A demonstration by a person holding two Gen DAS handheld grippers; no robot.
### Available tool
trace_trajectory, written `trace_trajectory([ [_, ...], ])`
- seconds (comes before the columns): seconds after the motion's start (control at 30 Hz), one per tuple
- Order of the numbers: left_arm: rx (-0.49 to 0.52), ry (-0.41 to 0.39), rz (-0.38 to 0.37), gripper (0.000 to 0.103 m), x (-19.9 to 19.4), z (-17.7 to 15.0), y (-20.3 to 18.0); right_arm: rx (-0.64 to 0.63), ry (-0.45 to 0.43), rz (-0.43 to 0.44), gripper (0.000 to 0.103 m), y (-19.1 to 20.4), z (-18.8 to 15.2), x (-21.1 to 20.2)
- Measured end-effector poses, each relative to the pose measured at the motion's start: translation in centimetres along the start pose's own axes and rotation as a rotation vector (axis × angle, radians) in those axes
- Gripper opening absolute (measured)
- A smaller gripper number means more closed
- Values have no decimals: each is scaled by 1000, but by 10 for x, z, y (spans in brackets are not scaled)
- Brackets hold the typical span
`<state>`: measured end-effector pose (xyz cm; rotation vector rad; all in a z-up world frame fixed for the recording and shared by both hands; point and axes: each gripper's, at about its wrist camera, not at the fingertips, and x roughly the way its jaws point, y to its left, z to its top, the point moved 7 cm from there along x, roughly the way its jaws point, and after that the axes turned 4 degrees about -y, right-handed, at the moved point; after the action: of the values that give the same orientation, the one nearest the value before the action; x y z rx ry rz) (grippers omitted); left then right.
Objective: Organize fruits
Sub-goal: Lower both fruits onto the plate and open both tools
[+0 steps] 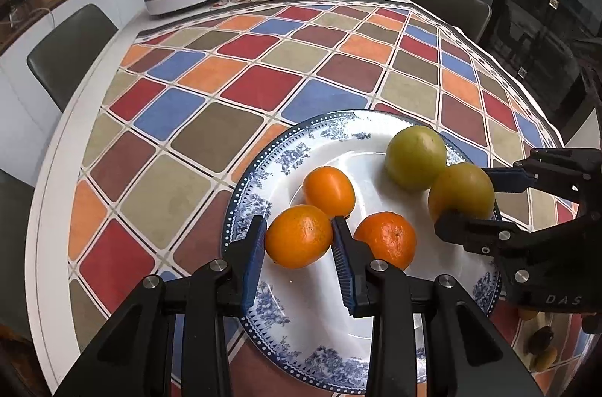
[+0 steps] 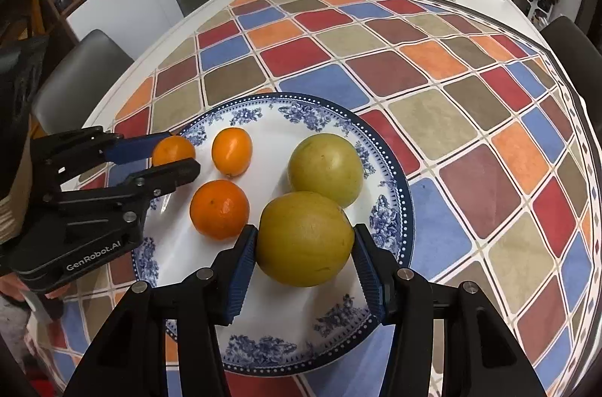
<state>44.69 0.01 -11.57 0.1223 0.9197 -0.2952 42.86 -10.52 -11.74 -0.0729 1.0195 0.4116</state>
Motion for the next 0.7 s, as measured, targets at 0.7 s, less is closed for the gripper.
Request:
trace_trajectory([
  [0.7,-42,-149,88,49,-102,-3,-19,-22,-147,-27,53,10,1,-73],
])
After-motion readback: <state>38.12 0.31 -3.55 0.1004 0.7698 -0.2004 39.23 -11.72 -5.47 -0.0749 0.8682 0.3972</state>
